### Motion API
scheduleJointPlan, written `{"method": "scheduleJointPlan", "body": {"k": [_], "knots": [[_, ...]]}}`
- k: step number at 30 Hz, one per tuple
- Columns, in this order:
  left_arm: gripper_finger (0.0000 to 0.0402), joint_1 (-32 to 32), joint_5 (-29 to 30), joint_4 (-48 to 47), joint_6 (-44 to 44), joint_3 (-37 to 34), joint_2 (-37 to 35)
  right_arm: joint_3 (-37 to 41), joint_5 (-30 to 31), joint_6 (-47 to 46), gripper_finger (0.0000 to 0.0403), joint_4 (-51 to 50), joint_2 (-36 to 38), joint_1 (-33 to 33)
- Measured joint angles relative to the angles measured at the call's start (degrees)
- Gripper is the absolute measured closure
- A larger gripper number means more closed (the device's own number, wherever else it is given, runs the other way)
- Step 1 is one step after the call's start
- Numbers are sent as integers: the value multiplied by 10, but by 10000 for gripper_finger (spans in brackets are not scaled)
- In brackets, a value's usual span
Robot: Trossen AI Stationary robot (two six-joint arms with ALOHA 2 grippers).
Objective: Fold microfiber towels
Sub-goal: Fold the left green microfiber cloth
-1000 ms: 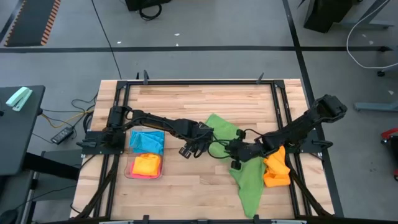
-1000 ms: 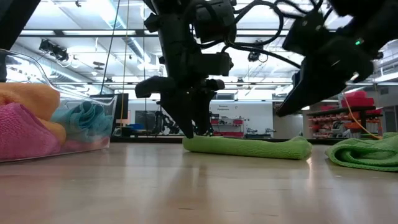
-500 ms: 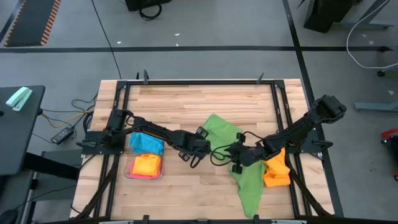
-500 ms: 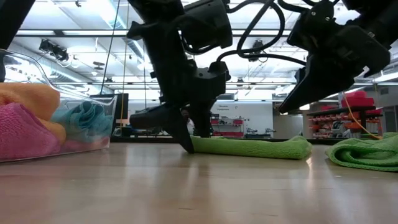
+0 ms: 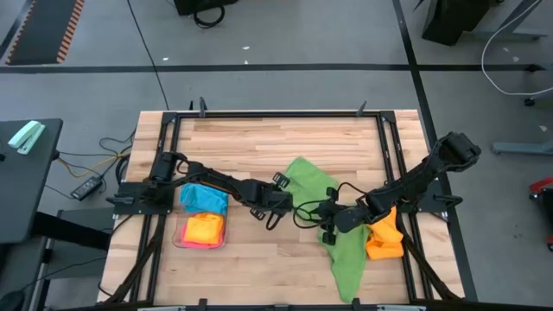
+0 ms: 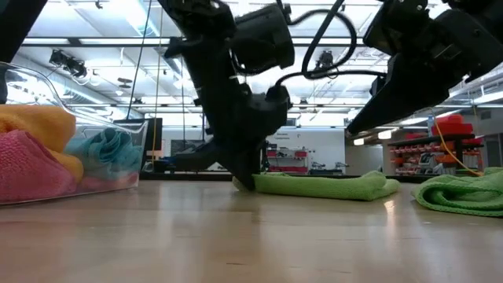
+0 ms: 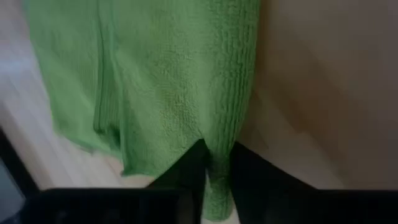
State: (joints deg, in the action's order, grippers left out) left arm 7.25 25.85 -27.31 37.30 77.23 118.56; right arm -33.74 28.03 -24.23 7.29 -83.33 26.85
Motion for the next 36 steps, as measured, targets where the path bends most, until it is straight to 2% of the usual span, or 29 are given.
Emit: {"method": "scheduleJointPlan", "body": {"k": [3, 5, 10, 17, 25, 30, 36], "knots": [[378, -2, -2, -3, 0, -1, 2, 0, 0, -1, 283, 8, -8, -1], [390, -1, -3, -4, 0, -1, 2, -1, 0, -2, 283, 8, -15, -1], [385, 0, -13, -31, 9, 8, -2, -3, 0, -3, 283, 37, -51, -1], [387, 1, -43, -100, -15, 47, -3, -45, 22, 17, 279, 43, -114, -1], [393, 1, -79, -169, -55, 84, -10, -70, 39, 31, 217, 42, -129, -1], [377, 1, -96, -199, -71, 101, -11, -70, 46, 33, 177, 35, -129, 0], [393, -7, -118, -212, -98, 114, -11, -71, 71, 48, 166, 49, -164, 8]]}}
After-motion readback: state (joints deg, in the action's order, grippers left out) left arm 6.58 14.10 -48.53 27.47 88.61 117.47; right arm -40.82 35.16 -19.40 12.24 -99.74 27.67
